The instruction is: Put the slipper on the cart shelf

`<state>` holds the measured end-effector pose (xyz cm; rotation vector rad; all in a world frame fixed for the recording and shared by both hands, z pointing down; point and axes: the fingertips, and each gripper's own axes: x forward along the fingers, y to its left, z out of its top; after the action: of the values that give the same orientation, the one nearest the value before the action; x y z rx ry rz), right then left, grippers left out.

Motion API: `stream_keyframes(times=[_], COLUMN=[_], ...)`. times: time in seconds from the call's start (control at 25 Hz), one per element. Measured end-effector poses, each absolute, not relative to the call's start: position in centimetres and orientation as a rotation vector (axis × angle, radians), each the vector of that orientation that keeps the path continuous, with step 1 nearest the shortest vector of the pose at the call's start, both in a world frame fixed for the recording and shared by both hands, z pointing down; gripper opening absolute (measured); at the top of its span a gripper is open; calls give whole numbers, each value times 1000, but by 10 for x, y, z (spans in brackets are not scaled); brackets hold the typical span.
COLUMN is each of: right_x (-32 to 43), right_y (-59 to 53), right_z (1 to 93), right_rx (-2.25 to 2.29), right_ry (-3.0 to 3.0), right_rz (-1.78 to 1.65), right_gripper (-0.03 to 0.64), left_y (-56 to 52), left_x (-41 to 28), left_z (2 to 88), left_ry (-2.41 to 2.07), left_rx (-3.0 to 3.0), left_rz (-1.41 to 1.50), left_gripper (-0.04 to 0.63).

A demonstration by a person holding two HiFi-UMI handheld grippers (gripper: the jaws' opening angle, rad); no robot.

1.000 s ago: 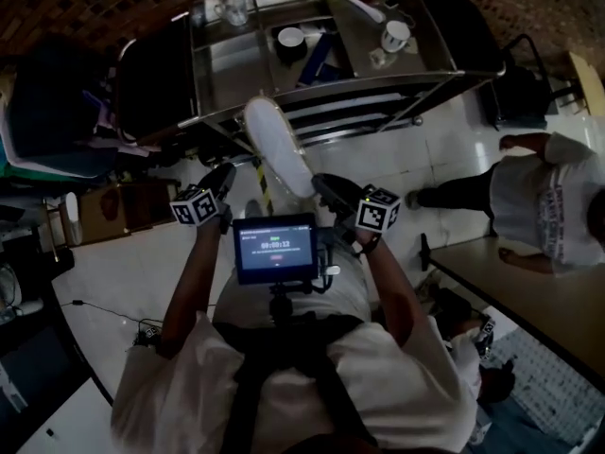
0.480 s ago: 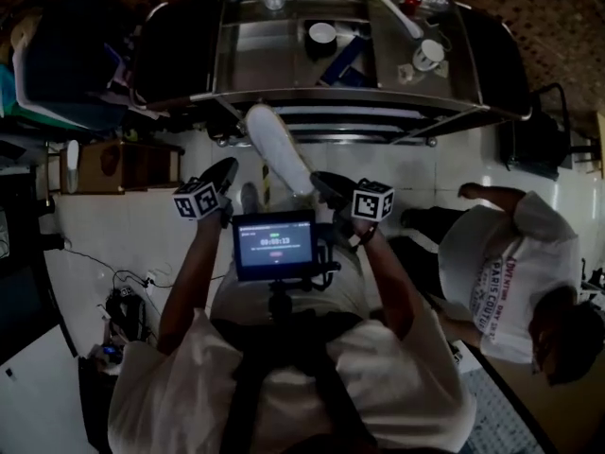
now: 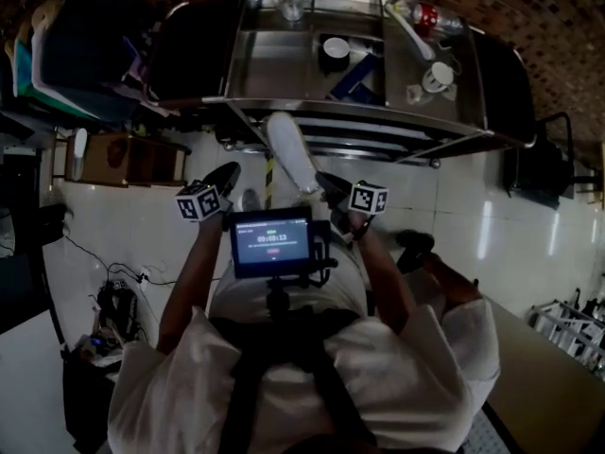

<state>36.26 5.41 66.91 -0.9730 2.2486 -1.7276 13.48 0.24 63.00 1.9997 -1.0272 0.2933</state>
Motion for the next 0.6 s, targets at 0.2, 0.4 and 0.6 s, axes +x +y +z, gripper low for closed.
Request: stream_keyframes(times=[0.2, 0.4, 0.6], right_x=[381, 399, 415], right_y=[27, -5, -36], right_z=[687, 704, 727], right_rx=[-1057, -1151, -1245], right_ry=[2163, 2121, 2028], right_rz=[-1733, -1705, -1681], right_gripper=[54, 54, 54], left_y=[-3, -4, -7], left_x=[144, 159, 169], left_z=[628, 633, 631], left_ry=[-1027, -1003, -982], left_rx=[2010, 2027, 2050], left_rz=[310, 348, 368], left_gripper=[26, 26, 26])
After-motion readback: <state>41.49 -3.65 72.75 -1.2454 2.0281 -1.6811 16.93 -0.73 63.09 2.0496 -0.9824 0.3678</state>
